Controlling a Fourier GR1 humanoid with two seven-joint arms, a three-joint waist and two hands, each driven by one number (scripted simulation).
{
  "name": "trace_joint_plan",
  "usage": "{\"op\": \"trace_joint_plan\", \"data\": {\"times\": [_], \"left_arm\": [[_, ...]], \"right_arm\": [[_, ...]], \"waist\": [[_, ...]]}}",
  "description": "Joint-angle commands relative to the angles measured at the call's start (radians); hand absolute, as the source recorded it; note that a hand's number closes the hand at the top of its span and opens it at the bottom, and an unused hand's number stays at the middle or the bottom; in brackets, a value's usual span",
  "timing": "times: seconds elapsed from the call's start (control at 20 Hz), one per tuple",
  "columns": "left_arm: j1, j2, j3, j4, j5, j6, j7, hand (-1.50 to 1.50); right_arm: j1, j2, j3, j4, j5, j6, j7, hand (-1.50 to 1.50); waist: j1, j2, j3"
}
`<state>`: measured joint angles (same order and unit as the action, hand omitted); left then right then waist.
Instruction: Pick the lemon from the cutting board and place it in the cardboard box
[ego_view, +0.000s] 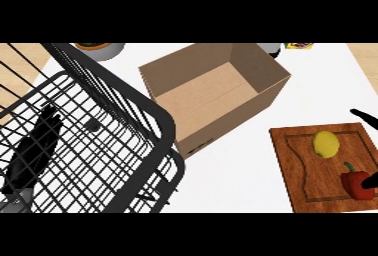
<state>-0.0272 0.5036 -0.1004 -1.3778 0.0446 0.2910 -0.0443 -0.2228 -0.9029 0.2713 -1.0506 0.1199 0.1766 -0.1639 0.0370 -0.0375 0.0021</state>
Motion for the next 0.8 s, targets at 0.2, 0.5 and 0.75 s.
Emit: {"op": "trace_joint_plan", "data": {"times": [0.2, 0.5, 0.75], "left_arm": [[-0.052, 0.081, 0.058, 0.016, -0.002, -0.053, 0.108, 0.00], [-0.073, 0.031, 0.042, 0.042, -0.050, -0.008, 0.125, 0.00], [-0.076, 0.029, 0.058, 0.093, -0.057, -0.027, 0.054, 0.00]], "right_arm": [[-0.141, 0.100, 0.049, 0.120, 0.113, 0.031, 0.080, -1.50], [-0.181, 0.112, 0.027, 0.177, 0.146, 0.055, 0.055, -1.50], [-0.187, 0.139, 0.009, 0.152, 0.147, 0.075, 0.024, -1.50]], "waist": [[-0.019, 0.040, -0.001], [-0.029, 0.041, -0.001], [-0.039, 0.039, -0.002]]}}
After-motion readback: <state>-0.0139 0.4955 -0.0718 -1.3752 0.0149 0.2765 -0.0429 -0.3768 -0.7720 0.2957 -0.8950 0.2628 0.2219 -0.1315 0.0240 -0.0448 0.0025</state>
